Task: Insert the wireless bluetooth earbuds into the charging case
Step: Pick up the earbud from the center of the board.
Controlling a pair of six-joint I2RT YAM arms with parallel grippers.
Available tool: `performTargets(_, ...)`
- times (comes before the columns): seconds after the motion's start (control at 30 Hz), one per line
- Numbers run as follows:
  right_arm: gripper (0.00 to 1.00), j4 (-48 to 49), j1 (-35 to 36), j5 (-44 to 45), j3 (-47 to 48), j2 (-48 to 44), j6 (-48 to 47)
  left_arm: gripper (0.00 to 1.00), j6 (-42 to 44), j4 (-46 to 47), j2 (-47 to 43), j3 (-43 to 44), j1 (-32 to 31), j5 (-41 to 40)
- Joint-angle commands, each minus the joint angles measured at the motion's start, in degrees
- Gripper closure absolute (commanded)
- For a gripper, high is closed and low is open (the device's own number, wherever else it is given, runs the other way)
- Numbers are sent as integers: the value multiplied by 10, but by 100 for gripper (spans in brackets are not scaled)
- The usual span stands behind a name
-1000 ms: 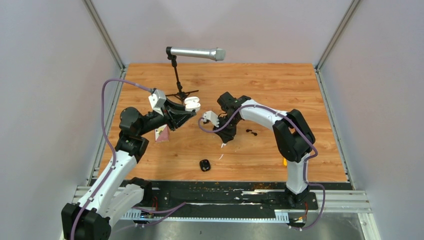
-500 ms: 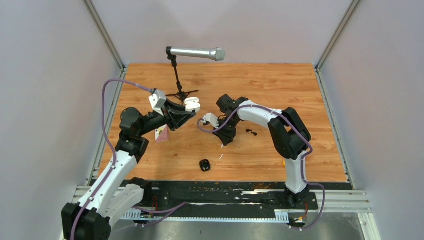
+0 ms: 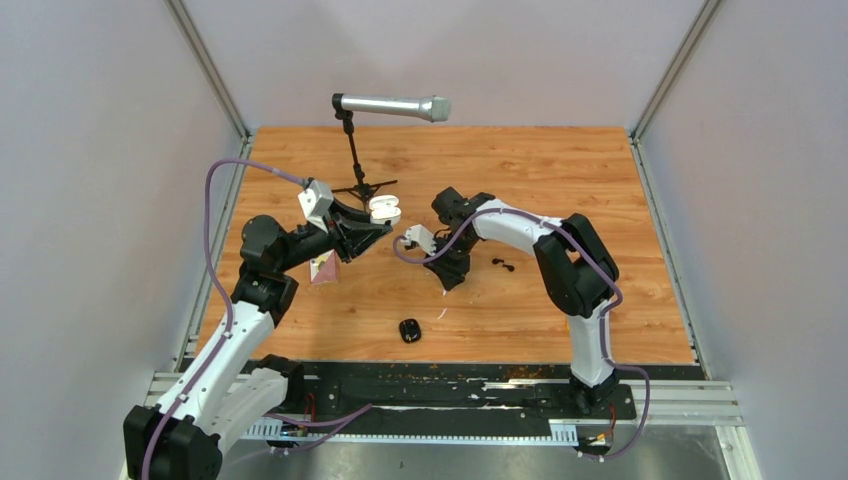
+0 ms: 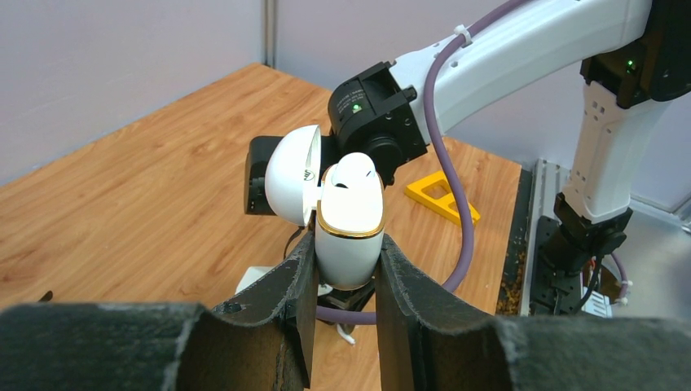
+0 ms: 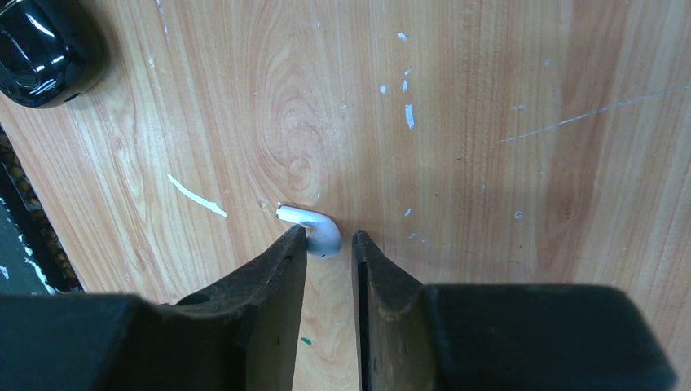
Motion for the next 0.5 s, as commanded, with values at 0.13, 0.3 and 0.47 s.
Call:
performTargets(0.13, 77, 2, 3, -11, 7, 21, -21, 100, 4, 13, -5, -2, 4, -4)
performTargets(0.3, 75, -4, 2, -7, 3, 18, -30, 100, 6, 10, -2, -1, 4, -3)
performTargets(0.47, 79, -7, 0, -12, 1, 8, -35, 100, 4, 17, 1, -2, 4, -5)
